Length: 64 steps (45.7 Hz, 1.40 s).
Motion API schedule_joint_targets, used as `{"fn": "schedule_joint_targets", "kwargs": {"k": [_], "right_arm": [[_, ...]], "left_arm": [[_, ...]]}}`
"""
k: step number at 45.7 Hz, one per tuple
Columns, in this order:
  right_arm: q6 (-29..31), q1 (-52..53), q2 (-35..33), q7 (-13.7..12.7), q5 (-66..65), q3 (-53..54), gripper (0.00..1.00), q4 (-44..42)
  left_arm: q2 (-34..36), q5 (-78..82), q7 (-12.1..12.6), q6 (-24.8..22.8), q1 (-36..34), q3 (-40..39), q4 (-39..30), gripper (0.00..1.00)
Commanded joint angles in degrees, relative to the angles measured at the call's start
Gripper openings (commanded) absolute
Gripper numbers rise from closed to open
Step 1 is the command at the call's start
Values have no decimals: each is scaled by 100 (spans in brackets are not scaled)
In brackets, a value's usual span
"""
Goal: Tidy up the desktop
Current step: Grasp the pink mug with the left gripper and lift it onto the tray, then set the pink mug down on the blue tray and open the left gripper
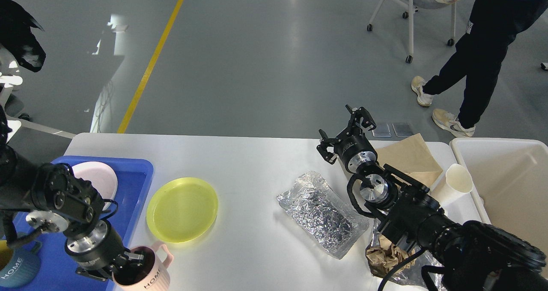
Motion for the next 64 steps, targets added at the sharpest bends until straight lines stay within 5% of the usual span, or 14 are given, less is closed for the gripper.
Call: {"fn": "schedule_joint_targets", "kwargs": {"k": [1, 4, 12, 20, 29, 38, 51, 64], "right_arm": [[0, 0, 0, 0, 0, 0, 100, 7], [0, 0, 0, 0, 0, 0, 100, 7], [0, 0, 0, 0, 0, 0, 100, -2], [0, 0, 0, 0, 0, 0, 100, -2], [0, 0, 0, 0, 0, 0, 100, -2], [0, 0, 0, 0, 0, 0, 100, -2], [0, 0, 0, 0, 0, 0, 100, -2], [0, 0, 0, 0, 0, 0, 100, -2]], "left_arm": [[573, 317, 76, -1134, -1293, 181, 28, 0], [679, 431, 76, -1556, -1961, 252, 54, 0], [811, 476, 67, -1556, -3263, 270, 204, 0], [829, 493, 85, -1556, -3511, 296, 204, 0], [890, 607, 94, -1549, -1957, 586, 239, 0], [1048, 634, 85, 233, -16, 656, 362, 0], [1207, 625, 50, 1518, 1208, 586, 748, 0], [1215, 520, 76, 1756, 1930, 173, 1364, 0]]}}
